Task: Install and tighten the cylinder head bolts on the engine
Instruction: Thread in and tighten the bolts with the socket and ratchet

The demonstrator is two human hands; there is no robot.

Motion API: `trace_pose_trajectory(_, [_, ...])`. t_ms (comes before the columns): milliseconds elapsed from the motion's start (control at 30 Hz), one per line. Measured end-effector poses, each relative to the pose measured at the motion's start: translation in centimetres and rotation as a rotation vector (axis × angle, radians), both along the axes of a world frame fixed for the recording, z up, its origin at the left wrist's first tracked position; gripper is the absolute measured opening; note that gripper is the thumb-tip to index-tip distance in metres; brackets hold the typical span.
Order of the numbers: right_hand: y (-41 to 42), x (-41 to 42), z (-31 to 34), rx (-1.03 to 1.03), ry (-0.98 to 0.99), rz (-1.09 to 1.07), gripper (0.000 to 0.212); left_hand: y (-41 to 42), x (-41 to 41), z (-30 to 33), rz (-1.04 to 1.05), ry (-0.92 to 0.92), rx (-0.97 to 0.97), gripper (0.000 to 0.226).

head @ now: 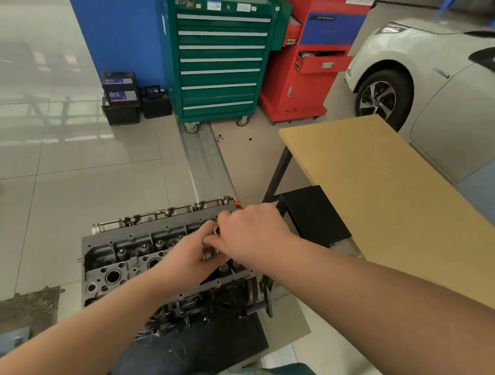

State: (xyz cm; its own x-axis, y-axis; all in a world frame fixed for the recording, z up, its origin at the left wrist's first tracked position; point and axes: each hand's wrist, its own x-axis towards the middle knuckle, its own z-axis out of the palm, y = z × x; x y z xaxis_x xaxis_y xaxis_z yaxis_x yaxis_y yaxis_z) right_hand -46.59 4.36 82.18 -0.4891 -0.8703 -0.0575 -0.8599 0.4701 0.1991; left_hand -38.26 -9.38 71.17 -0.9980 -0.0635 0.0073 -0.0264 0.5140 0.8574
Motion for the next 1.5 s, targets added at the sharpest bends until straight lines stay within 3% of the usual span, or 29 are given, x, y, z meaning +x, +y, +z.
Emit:
trace_pose_trajectory(133, [-0.1, 0.8, -1.1, -0.041, 0.012, 0.002, 0.05, 1.1, 0.2, -0.6, 0.29, 0.11, -0.133, 0.015])
trace_pose_trajectory(267, [0.6, 0.2, -0.4, -0.068, -0.091, 0.125, 0.039, 0.2, 0.4, 0.4, 0.18, 0.085, -0.061, 0.023])
trace_pose_trajectory(433, [0.6, 0.4, 0.1, 0.012, -0.152, 0.18, 0.036, -0.8, 0.5, 1.5, 0.048, -0.032, 0.198, 0.064])
trace_pose_trajectory(667, [0.6, 0.4, -0.6, 0.015, -0.044, 0.241, 0.02, 2.1, 1.5, -0.8, 0.309, 0.076, 0.153, 0.04])
trace_pose_trajectory(733, [0.7, 0.5, -0.8, -0.001, -0.014, 0.169, 0.03, 2.4, 1.5, -1.1, 0.333, 0.097, 0.093, 0.039])
trace_pose_trajectory(867, [0.3, 0.0, -0.9, -0.015, 0.023, 0.004, 0.057, 1.4, 0.9, -0.5, 0.191, 0.078, -0.045, 0.037])
trace_pose_trajectory(1000, [0.4, -0.3, -0.4, -0.015, -0.091, 0.168, 0.038, -1.1, 0.4, 0.0, 0.074, -0.015, -0.011, 0.009])
trace_pose_trajectory(1100, [0.1, -0.2, -0.3, 0.049, -0.111, 0.223, 0.034, -1.4, 0.3, 0.8, -0.024, -0.045, 0.044, 0.026])
trace_pose_trajectory(1200, [0.2, 0.2, -0.4, 0.046, -0.02, 0.136, 0.016, -0.4, 0.5, 0.4, 0.011, 0.008, 0.032, 0.023])
trace_pose_trajectory(1333, [-0.1, 1.0, -0.7, 0.096, 0.05, 0.076, 0.024, 1.0, 1.1, -1.2, 0.117, 0.071, -0.186, 0.012])
trace_pose_trajectory(1433, [-0.1, 0.8, -0.3, 0.018, -0.075, 0.037, 0.042, 0.5, 0.7, -1.1, 0.086, 0.115, -0.278, 0.039])
trace_pose_trajectory(1500, [-0.1, 0.8, 0.2, 0.087, -0.168, 0.137, 0.035, -0.6, 0.3, -0.9, -0.005, 0.074, -0.255, 0.047])
